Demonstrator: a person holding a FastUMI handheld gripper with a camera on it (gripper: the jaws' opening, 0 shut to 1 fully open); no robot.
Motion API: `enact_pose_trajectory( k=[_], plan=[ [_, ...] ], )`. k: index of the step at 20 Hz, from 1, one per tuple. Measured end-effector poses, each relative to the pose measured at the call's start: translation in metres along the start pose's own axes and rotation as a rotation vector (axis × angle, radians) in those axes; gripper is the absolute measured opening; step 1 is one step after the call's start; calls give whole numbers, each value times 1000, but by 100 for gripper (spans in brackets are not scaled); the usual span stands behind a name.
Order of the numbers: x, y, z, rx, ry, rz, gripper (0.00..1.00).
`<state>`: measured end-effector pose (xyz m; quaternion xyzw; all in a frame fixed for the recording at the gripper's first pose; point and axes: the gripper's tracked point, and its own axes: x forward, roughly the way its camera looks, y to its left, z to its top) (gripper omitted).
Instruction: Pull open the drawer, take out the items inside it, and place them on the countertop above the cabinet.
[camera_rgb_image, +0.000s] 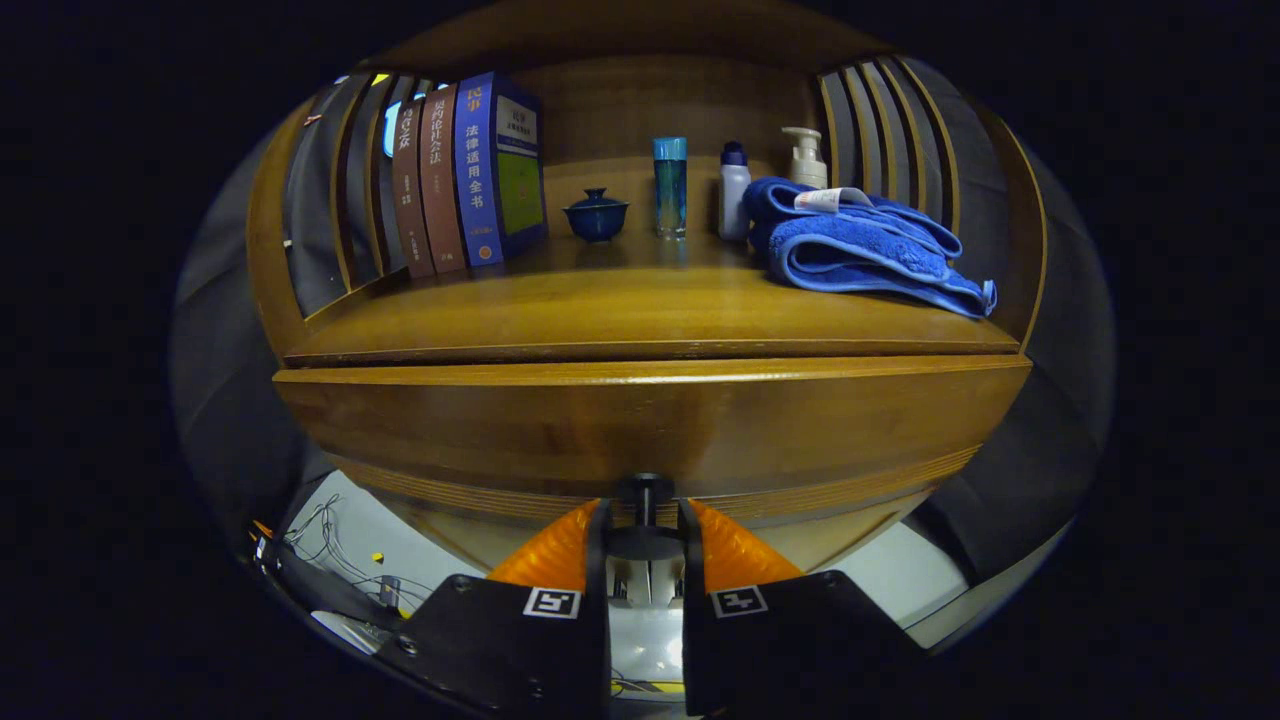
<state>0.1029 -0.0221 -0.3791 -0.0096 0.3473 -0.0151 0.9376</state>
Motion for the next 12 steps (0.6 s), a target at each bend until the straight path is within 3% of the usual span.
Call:
enact_pose_trajectory(
  k=[12],
  plan=[
    [-86,-1,-54,-5,58,-1,32]
  ],
)
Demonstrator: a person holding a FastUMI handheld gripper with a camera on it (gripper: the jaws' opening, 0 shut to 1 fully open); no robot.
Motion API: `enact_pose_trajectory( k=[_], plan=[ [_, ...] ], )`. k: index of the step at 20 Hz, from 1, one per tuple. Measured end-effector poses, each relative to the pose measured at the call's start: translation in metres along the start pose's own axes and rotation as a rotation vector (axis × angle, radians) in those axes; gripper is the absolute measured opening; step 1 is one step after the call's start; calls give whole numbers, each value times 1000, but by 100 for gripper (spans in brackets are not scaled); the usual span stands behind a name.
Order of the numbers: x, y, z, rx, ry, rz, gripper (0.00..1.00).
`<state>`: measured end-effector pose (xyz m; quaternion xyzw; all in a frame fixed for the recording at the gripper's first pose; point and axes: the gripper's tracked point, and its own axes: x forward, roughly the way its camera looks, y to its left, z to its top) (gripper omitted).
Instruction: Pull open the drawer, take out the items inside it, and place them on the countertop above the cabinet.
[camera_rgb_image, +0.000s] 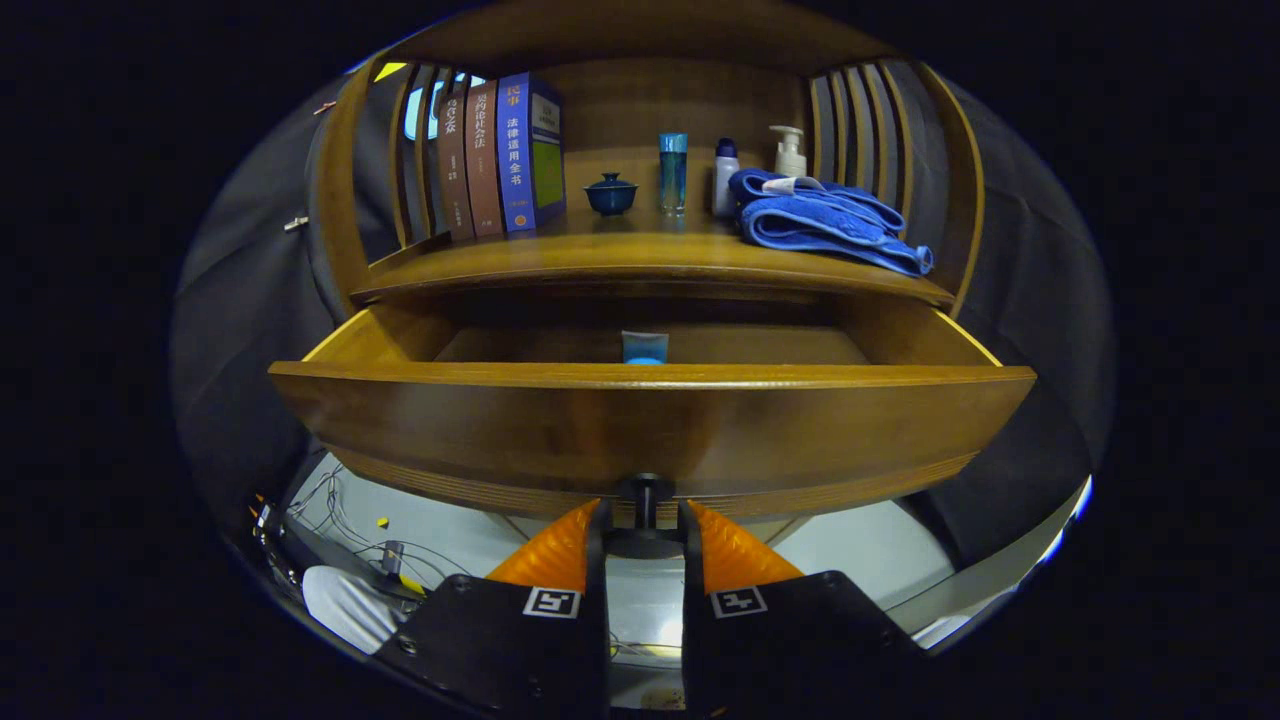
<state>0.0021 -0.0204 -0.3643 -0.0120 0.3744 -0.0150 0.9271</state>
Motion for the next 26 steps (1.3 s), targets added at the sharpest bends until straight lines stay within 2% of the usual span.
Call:
enact_pose_trajectory(
  k=[9,17,18,20,23,24,26],
  plan=[
    [-46,-4,-39,25,29,-2,32],
    [-53,-2,-56,29,69,-38,33],
    [-55,-2,-57,43,81,-41,35],
    [-70,-3,-50,55,59,-61,49],
    [-98,-2,-25,51,8,-79,99],
    [-108,2,-14,55,-11,-63,96],
    [-117,10,15,72,-44,-17,96]
  ],
)
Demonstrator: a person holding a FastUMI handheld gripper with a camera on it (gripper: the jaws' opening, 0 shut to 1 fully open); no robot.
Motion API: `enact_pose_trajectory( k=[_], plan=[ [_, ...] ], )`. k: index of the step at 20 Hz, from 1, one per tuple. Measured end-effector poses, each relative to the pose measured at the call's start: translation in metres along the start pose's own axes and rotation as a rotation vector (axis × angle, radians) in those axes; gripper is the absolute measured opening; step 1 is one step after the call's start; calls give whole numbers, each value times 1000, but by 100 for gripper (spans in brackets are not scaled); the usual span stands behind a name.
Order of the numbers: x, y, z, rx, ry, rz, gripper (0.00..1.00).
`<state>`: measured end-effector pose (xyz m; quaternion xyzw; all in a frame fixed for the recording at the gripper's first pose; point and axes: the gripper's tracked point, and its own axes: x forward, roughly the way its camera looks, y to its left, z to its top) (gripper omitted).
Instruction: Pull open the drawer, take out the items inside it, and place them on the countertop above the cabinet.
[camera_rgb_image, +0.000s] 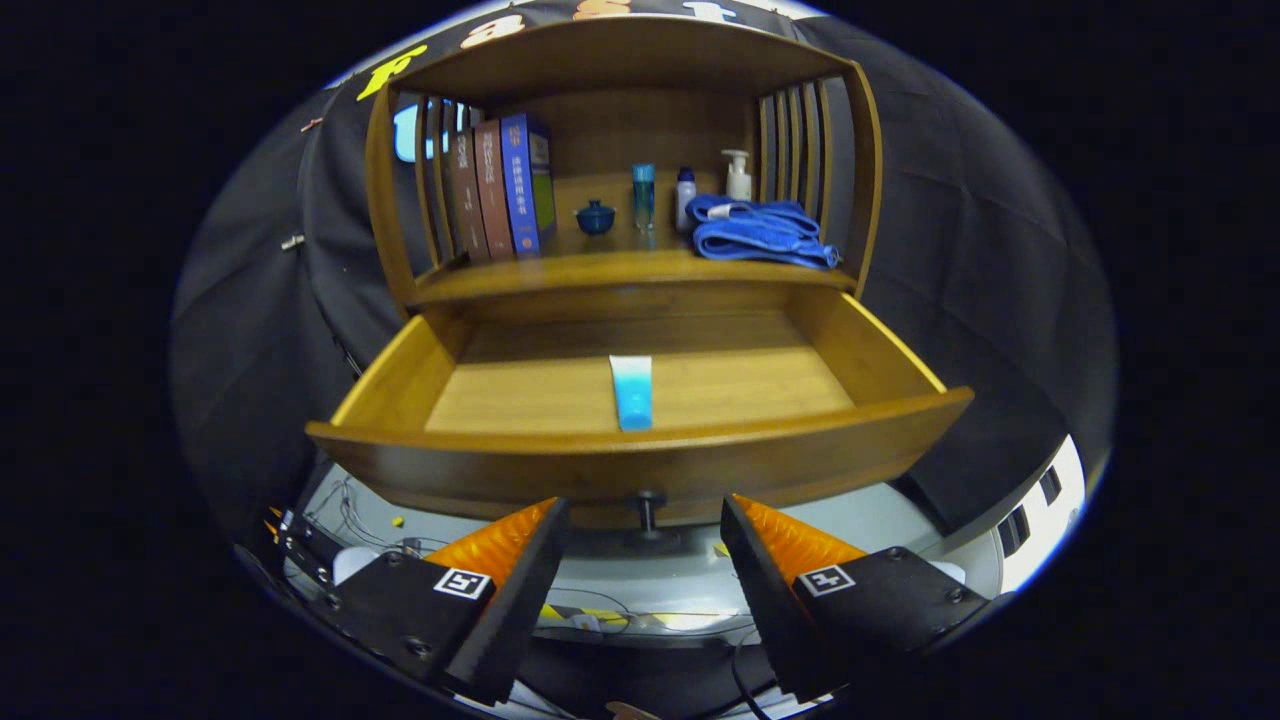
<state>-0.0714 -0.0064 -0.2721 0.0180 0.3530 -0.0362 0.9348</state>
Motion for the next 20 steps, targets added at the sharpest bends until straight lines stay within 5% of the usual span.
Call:
enact_pose_trajectory(
  k=[9,20],
  plan=[
    [80,9,95,9,58,52,99],
    [190,-6,41,-43,501,-16,97]
  ],
)
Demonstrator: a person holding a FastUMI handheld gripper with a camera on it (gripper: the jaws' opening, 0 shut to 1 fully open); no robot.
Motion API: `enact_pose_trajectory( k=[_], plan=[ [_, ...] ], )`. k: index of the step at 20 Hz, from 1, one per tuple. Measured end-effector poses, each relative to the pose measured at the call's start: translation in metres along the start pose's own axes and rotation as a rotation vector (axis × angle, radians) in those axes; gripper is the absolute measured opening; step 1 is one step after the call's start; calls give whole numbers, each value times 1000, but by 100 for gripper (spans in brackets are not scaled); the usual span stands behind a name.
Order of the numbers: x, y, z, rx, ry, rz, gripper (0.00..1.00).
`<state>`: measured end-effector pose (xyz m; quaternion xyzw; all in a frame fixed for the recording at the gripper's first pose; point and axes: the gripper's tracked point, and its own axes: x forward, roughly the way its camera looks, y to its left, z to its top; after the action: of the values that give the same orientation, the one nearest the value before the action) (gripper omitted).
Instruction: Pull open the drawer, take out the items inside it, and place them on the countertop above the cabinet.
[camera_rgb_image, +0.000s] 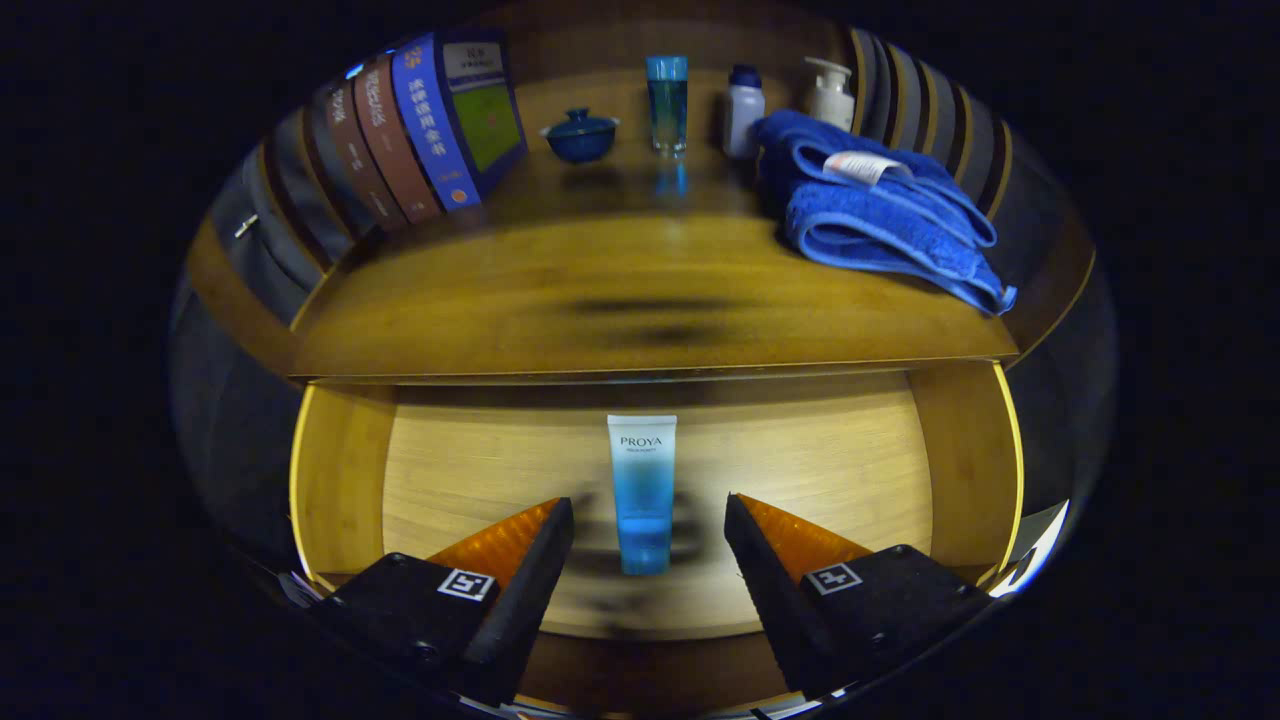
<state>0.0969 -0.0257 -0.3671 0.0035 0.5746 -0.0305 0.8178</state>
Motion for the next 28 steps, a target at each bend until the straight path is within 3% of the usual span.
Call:
enact_pose_trajectory(
  k=[9,19,22,24,28],
  plan=[
    [18,-5,-11,-21,221,-20,91],
    [33,1,-17,-60,295,-44,51],
    [32,0,-16,-59,299,-43,44],
    [30,-1,-16,-61,287,-44,33],
    [7,0,-15,-79,221,-22,33]
  ],
)
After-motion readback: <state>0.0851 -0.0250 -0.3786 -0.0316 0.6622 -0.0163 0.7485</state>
